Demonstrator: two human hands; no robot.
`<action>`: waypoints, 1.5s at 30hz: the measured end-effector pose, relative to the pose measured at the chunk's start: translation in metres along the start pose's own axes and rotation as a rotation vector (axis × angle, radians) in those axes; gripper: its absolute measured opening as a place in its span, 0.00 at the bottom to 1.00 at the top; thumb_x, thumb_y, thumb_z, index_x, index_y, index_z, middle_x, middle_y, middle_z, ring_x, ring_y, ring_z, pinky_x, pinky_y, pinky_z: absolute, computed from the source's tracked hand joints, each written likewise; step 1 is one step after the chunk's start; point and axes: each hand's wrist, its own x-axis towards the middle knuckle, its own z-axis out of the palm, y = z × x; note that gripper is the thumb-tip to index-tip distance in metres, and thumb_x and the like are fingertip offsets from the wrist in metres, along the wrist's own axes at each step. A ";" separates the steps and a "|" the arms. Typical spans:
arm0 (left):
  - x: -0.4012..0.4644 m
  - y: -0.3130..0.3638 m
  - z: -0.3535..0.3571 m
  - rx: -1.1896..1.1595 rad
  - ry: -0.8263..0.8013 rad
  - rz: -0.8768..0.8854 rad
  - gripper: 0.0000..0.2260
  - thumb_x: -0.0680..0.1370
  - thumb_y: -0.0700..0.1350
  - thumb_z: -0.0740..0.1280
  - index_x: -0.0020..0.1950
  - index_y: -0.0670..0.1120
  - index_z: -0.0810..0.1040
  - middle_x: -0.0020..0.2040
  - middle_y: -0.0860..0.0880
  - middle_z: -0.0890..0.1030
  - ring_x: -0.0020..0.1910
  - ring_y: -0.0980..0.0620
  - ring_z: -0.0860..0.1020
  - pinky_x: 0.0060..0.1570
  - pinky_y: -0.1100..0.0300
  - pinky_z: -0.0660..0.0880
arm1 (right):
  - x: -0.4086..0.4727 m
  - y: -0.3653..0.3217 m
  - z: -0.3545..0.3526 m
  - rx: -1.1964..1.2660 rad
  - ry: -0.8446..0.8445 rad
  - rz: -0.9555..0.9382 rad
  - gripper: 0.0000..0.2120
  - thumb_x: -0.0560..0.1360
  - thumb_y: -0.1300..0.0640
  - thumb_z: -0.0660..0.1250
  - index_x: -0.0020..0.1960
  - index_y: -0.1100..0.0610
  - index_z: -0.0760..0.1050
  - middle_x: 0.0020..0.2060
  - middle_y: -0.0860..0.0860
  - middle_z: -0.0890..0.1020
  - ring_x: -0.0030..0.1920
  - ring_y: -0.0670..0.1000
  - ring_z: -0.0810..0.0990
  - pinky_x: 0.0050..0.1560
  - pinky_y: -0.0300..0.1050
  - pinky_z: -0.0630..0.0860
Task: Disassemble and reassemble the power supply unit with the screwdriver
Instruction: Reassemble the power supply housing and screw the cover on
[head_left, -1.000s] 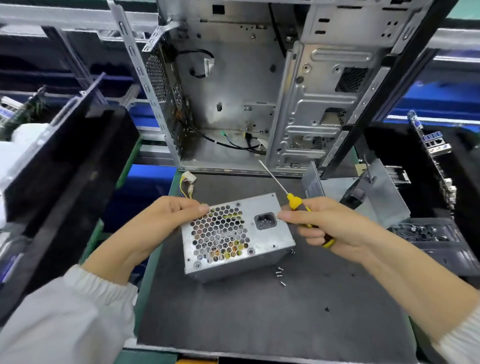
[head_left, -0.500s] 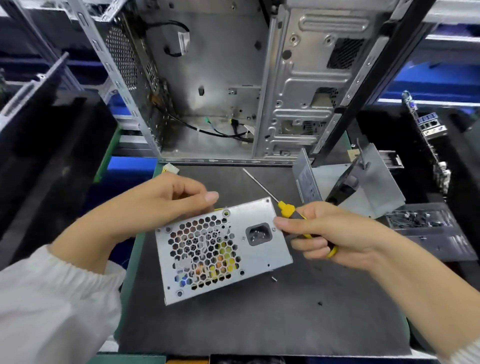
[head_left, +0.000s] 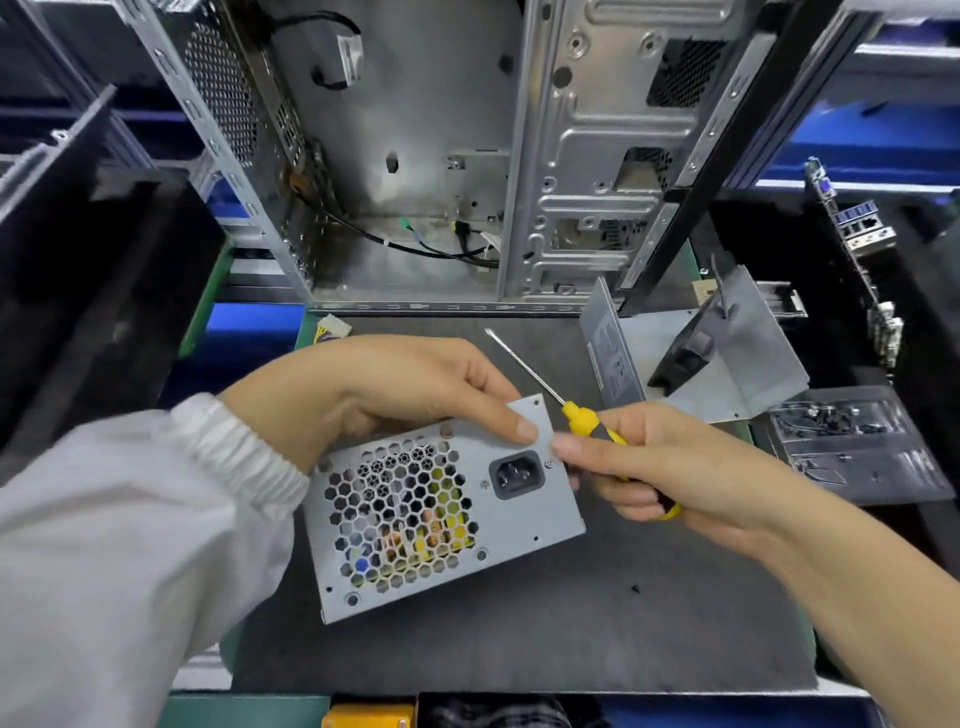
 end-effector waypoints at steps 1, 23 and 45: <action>0.003 0.004 0.001 -0.002 -0.011 -0.035 0.13 0.72 0.45 0.71 0.53 0.39 0.84 0.47 0.39 0.85 0.39 0.48 0.83 0.41 0.57 0.80 | -0.003 -0.005 -0.001 -0.090 0.063 -0.004 0.13 0.75 0.48 0.65 0.40 0.58 0.77 0.30 0.49 0.76 0.25 0.45 0.62 0.25 0.34 0.62; 0.017 0.013 -0.003 0.022 0.066 -0.066 0.07 0.73 0.41 0.72 0.45 0.37 0.83 0.37 0.41 0.84 0.30 0.50 0.81 0.33 0.61 0.79 | -0.067 -0.112 -0.010 -1.332 0.100 -0.032 0.37 0.58 0.25 0.43 0.44 0.47 0.79 0.24 0.46 0.71 0.24 0.44 0.69 0.31 0.36 0.69; 0.019 0.009 -0.004 0.015 0.066 -0.035 0.08 0.68 0.42 0.73 0.43 0.38 0.84 0.37 0.41 0.84 0.31 0.49 0.82 0.34 0.59 0.79 | -0.063 -0.115 -0.007 -1.370 0.103 -0.013 0.35 0.58 0.26 0.43 0.39 0.47 0.79 0.22 0.46 0.70 0.25 0.44 0.68 0.31 0.33 0.68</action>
